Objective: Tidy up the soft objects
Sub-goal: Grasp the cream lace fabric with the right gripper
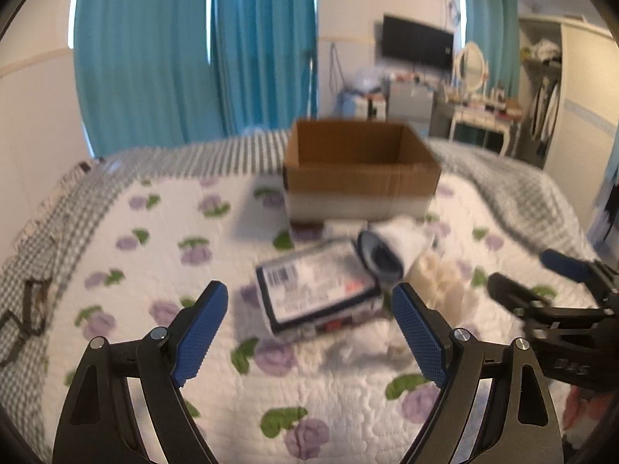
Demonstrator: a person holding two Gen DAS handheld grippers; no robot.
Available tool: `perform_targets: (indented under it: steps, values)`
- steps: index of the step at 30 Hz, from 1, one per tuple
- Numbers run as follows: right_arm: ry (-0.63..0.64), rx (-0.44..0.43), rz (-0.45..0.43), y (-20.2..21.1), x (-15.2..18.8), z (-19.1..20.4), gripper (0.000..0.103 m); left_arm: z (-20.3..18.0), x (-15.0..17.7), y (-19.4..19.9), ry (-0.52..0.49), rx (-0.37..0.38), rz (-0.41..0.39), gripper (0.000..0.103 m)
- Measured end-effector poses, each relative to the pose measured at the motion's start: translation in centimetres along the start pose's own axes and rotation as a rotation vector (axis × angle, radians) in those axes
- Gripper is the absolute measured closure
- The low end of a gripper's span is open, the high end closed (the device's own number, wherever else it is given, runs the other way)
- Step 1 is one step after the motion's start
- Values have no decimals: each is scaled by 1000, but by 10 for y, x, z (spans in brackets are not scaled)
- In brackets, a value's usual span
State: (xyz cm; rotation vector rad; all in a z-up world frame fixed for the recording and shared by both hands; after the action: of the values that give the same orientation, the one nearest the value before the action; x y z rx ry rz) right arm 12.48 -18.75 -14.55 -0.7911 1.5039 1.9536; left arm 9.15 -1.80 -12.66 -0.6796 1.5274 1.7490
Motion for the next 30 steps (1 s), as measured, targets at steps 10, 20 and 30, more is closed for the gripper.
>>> perform_targets:
  steps: [10, 20, 30]
  values:
    - [-23, -20, 168, -67, 30, -7, 41, -27, 33, -43, -2, 98, 137, 15]
    - [-37, -60, 64, -34, 10, -12, 79, -60, 30, -43, -29, 206, 146, 16]
    - [-84, -83, 58, -26, 5, -26, 79, -65, 34, -70, -32, 178, 199, 24]
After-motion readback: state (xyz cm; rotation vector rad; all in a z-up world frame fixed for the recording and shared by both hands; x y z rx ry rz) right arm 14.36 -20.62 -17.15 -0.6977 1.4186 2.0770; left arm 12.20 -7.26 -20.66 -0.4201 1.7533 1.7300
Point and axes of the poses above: each gripper's, at about its wrist camera, not at the fingertips, and y roughly against the way its jaws point, z to its left, x to its underside, the point moved 9 cm from there along -y, roughly the way its jaws point, and after that the axes turned 12 degrees about -y, right-handed, at the moved point
